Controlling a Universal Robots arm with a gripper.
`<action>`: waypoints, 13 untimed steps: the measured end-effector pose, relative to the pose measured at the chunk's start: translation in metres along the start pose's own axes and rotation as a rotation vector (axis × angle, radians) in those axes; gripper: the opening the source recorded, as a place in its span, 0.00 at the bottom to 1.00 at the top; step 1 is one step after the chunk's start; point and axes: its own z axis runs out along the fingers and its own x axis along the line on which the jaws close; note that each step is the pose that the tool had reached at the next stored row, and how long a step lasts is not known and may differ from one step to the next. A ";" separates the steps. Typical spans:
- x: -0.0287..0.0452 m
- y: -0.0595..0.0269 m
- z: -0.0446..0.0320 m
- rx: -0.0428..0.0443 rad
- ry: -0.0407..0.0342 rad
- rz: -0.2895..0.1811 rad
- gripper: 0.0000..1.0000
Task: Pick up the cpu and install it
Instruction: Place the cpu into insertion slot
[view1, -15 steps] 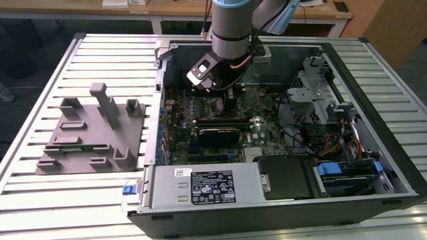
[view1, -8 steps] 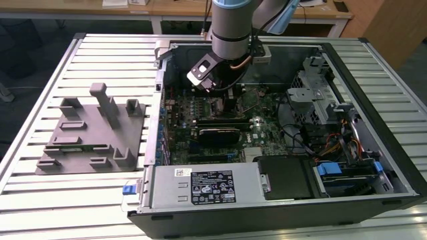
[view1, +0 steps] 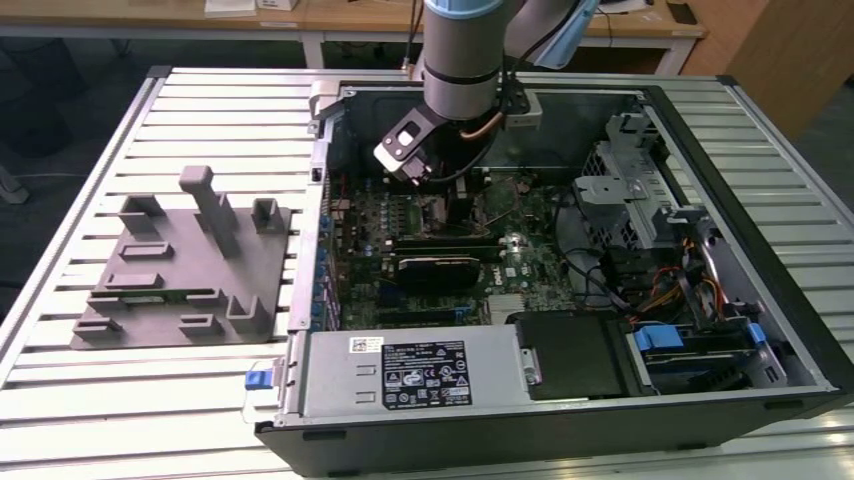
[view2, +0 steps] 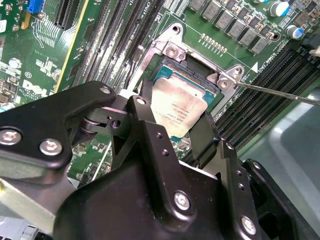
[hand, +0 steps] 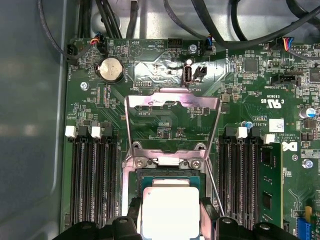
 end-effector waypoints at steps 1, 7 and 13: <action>0.0000 0.0000 0.0002 0.0001 -0.0002 0.000 0.54; 0.0000 0.0000 0.0009 0.0001 -0.0001 0.000 0.54; -0.0001 0.0000 0.0027 0.0002 -0.0003 0.000 0.54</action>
